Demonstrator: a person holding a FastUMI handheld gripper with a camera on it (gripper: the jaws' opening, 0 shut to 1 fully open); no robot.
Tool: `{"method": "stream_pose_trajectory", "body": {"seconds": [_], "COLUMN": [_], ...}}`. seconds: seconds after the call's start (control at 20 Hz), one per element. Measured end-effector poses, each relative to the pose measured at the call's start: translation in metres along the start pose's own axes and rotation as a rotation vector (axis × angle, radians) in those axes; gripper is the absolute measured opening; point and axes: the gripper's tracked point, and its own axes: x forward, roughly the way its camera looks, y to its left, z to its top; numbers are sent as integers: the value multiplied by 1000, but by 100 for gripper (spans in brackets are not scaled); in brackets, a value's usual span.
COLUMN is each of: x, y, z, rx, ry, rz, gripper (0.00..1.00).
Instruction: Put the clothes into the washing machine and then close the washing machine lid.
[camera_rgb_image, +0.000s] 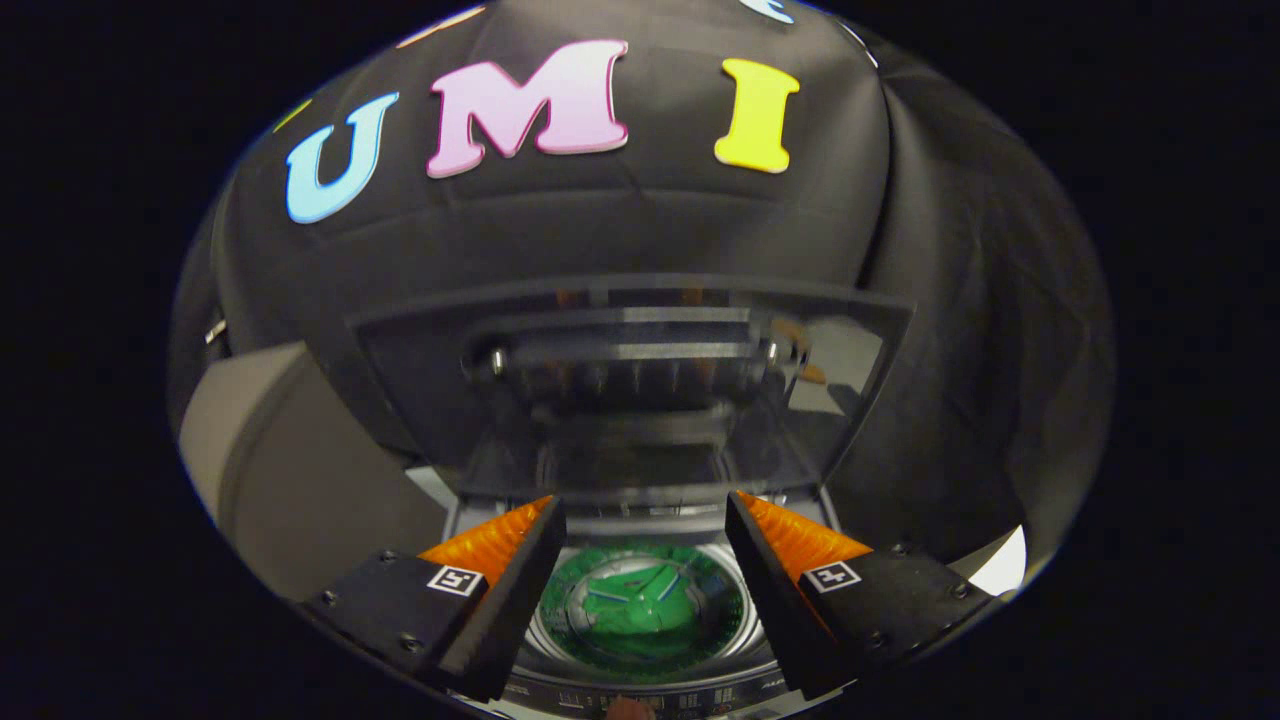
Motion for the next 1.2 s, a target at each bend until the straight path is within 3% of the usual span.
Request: {"method": "stream_pose_trajectory", "body": {"seconds": [0.25,0.55,0.95,1.2], "x": [-14,1,66,76], "y": [-7,-9,-9,-8], "z": [80,140,130,114], "rx": [0,10,-24,0], "ry": [-94,-148,-47,-12], "rz": [2,-9,-26,-20], "gripper": [100,100,100,100]}}
